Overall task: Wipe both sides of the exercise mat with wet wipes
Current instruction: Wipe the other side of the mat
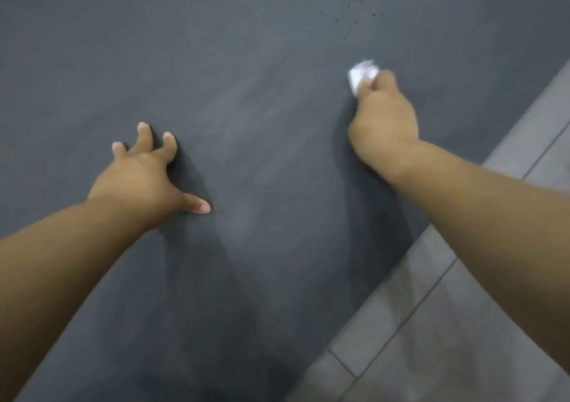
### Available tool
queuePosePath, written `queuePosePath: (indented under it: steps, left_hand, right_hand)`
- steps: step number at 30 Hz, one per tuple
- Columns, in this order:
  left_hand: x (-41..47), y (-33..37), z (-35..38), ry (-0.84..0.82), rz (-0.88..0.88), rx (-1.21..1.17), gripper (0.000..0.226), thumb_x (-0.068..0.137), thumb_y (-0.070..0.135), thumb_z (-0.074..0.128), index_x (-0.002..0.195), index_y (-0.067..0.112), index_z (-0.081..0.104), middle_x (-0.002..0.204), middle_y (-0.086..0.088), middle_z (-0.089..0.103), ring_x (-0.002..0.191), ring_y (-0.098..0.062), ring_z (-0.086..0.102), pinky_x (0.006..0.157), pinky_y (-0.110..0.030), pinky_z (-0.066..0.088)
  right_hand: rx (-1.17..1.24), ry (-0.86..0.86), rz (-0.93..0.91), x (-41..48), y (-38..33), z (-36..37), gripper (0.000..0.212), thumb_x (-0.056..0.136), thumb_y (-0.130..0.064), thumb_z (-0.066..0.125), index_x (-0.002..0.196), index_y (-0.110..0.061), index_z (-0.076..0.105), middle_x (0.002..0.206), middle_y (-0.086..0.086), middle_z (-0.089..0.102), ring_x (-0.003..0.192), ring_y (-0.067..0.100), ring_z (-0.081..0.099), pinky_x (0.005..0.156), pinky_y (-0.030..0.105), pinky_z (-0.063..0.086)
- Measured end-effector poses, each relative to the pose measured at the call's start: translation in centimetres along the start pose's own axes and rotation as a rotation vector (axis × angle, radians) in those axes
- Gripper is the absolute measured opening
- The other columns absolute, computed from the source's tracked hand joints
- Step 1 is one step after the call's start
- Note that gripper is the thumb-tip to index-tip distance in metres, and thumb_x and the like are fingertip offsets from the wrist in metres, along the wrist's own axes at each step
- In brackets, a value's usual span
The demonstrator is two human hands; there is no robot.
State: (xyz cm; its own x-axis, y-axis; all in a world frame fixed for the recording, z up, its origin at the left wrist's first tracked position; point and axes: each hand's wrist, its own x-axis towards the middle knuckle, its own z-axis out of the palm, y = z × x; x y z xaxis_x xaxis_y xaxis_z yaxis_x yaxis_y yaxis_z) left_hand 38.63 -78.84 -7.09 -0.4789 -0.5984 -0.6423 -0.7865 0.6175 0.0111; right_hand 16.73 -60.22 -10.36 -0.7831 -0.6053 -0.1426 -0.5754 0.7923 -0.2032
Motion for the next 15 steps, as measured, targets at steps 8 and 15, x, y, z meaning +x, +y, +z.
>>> queuePosePath:
  steps: [8,15]
  left_hand:
    - [0.4,0.0,0.1,0.007,-0.002,0.08,0.12,0.058,0.063,0.075,0.149,0.031,0.003,0.156,0.007,-0.012,0.142,-0.033,0.004,0.092,-0.052,0.043]
    - [0.4,0.2,-0.2,-0.008,-0.006,0.101,0.12,0.059,0.064,0.075,0.149,0.03,0.003,0.156,0.005,-0.013,0.143,-0.034,0.003,0.089,-0.047,0.045]
  right_hand:
    - [0.026,-0.101,-0.734,0.0,-4.1,1.3,0.035,0.097,-0.023,0.033,0.119,-0.01,0.056,0.118,0.013,0.057,0.104,0.032,0.058,0.084,0.033,0.043]
    - [-0.02,-0.098,-0.108,3.7,-5.9,0.0,0.06,0.089,-0.004,0.043,0.146,-0.014,0.027,0.142,0.013,0.032,0.12,0.036,0.046,0.102,0.036,0.034]
